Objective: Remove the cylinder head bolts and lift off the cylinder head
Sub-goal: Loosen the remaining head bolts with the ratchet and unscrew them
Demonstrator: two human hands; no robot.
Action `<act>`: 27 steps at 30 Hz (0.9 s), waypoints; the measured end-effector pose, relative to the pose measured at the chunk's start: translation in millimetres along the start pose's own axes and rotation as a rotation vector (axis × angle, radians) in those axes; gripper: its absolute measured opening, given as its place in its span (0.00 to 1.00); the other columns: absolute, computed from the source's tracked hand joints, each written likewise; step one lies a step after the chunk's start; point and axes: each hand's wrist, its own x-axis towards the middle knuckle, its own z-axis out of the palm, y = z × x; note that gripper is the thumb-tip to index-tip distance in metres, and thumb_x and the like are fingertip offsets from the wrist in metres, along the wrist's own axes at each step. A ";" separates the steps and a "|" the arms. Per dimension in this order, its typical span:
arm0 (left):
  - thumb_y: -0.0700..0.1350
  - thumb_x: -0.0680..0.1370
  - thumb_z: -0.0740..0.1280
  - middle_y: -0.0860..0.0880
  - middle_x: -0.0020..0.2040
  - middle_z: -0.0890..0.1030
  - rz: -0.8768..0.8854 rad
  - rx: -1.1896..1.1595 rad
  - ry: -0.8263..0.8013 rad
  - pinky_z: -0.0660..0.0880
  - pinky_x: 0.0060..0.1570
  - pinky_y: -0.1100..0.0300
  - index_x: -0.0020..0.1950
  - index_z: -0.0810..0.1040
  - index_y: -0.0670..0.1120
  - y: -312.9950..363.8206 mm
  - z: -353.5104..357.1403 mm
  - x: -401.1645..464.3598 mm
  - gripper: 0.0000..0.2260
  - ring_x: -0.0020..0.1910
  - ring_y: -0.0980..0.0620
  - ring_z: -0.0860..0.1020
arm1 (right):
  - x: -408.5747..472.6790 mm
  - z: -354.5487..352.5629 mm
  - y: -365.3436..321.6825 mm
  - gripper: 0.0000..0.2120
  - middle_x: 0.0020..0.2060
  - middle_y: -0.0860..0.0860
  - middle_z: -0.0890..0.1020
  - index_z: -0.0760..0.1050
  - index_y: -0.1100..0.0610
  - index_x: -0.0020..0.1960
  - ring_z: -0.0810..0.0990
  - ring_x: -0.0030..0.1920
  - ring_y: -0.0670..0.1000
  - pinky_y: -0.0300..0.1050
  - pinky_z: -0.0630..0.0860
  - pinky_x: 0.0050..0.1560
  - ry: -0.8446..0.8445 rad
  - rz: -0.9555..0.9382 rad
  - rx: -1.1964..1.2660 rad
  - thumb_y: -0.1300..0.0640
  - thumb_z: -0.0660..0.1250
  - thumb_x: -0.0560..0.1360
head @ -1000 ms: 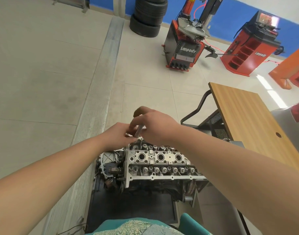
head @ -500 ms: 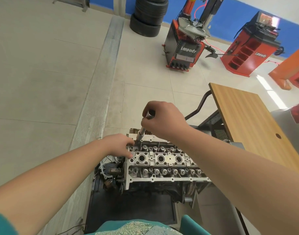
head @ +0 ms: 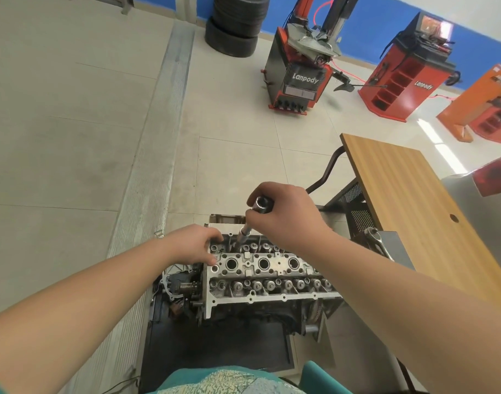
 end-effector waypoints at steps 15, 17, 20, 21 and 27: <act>0.53 0.88 0.61 0.50 0.42 0.83 0.201 -0.785 0.213 0.76 0.41 0.65 0.60 0.81 0.58 113.5 13.5 -62.5 0.09 0.38 0.57 0.80 | -36.4 36.0 49.3 0.20 0.26 0.47 0.76 0.82 0.54 0.39 0.71 0.26 0.46 0.44 0.68 0.29 0.141 0.452 0.723 0.37 0.73 0.73; 0.54 0.87 0.63 0.50 0.36 0.79 0.132 -0.774 0.253 0.74 0.36 0.59 0.56 0.82 0.56 129.2 19.1 -54.2 0.08 0.33 0.55 0.76 | -39.0 35.6 69.4 0.22 0.28 0.49 0.77 0.83 0.54 0.42 0.70 0.26 0.48 0.43 0.68 0.28 0.102 0.547 0.916 0.35 0.71 0.74; 0.55 0.86 0.64 0.54 0.32 0.77 0.006 -0.804 0.238 0.71 0.33 0.58 0.53 0.82 0.54 146.0 33.7 -42.6 0.09 0.29 0.55 0.72 | -43.6 37.3 110.9 0.22 0.33 0.53 0.80 0.83 0.53 0.53 0.73 0.28 0.49 0.44 0.70 0.29 0.099 0.667 1.030 0.35 0.66 0.79; 0.55 0.86 0.64 0.54 0.31 0.76 -0.026 -0.842 0.218 0.70 0.31 0.60 0.53 0.82 0.53 151.1 39.1 -39.7 0.09 0.29 0.54 0.72 | -44.6 37.2 128.6 0.19 0.34 0.53 0.81 0.82 0.53 0.56 0.74 0.28 0.49 0.45 0.71 0.29 0.136 0.718 1.012 0.37 0.66 0.81; 0.56 0.86 0.63 0.52 0.32 0.76 -0.148 -0.930 0.159 0.70 0.30 0.63 0.50 0.82 0.49 183.9 67.6 -24.3 0.14 0.29 0.53 0.71 | -51.5 18.9 261.1 0.09 0.45 0.47 0.85 0.82 0.48 0.52 0.84 0.40 0.46 0.41 0.76 0.33 0.509 0.939 0.636 0.59 0.66 0.78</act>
